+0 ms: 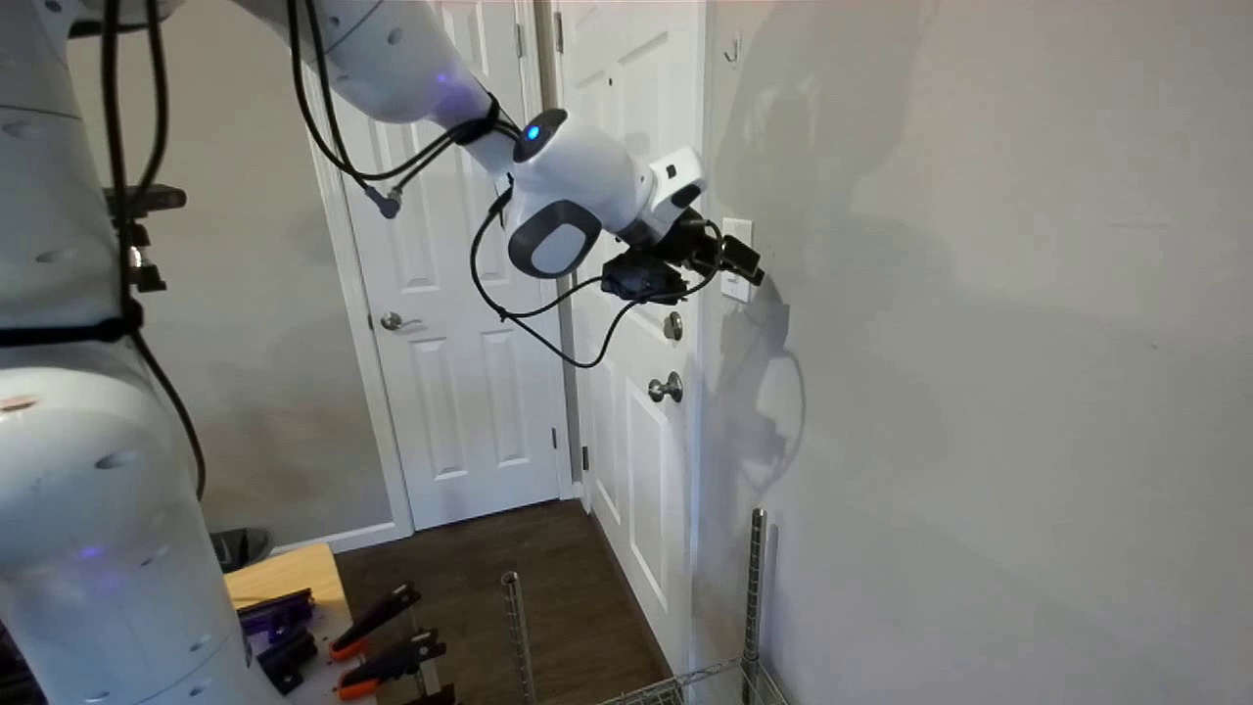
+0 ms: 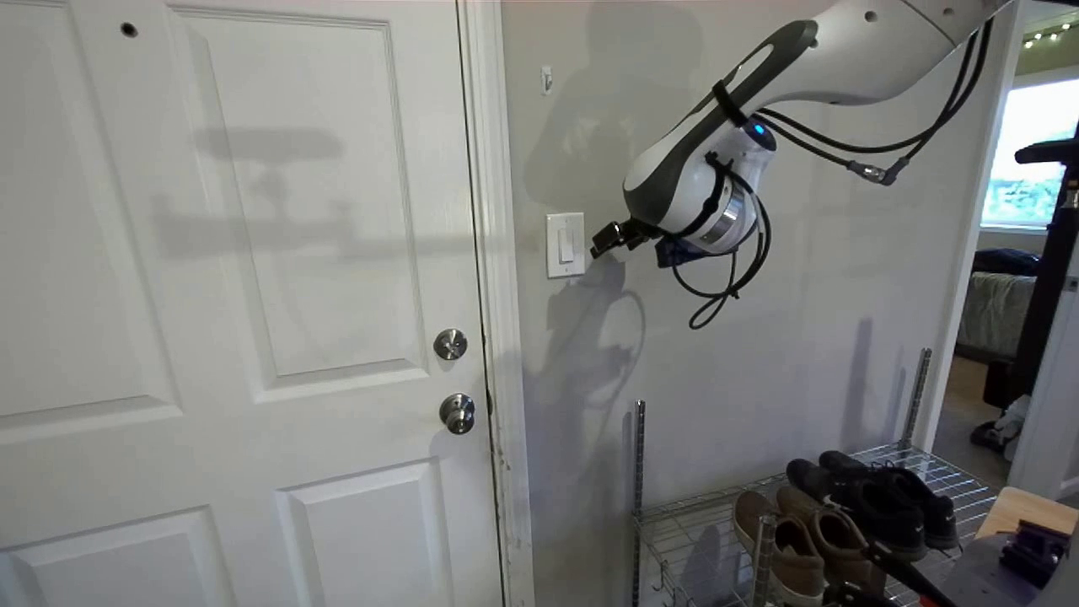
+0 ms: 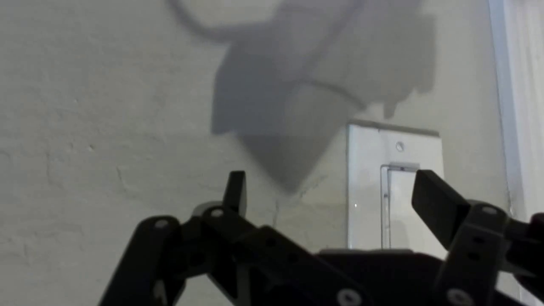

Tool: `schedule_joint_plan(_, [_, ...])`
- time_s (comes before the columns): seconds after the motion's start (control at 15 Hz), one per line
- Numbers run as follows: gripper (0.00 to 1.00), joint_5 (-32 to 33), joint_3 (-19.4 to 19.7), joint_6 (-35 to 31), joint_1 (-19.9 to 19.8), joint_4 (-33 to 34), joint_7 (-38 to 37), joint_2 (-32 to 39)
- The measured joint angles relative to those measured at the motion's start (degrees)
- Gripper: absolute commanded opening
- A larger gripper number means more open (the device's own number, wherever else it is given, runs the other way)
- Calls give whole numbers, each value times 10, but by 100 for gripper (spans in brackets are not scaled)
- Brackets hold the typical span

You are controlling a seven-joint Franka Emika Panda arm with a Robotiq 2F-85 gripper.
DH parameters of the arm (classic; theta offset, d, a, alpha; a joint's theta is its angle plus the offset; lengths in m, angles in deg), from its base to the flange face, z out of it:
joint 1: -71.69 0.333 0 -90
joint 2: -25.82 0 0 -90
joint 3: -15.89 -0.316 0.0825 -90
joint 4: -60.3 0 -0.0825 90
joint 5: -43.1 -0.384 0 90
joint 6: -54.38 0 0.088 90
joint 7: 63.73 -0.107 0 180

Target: Turn off the light

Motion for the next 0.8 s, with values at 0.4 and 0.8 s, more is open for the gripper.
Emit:
schedule_joint_plan(0.4, [100, -63, 20, -1, 61, 7, 19, 21])
schedule_joint_plan(0.8, [100, -120, 117, 0, 156, 67, 40, 42])
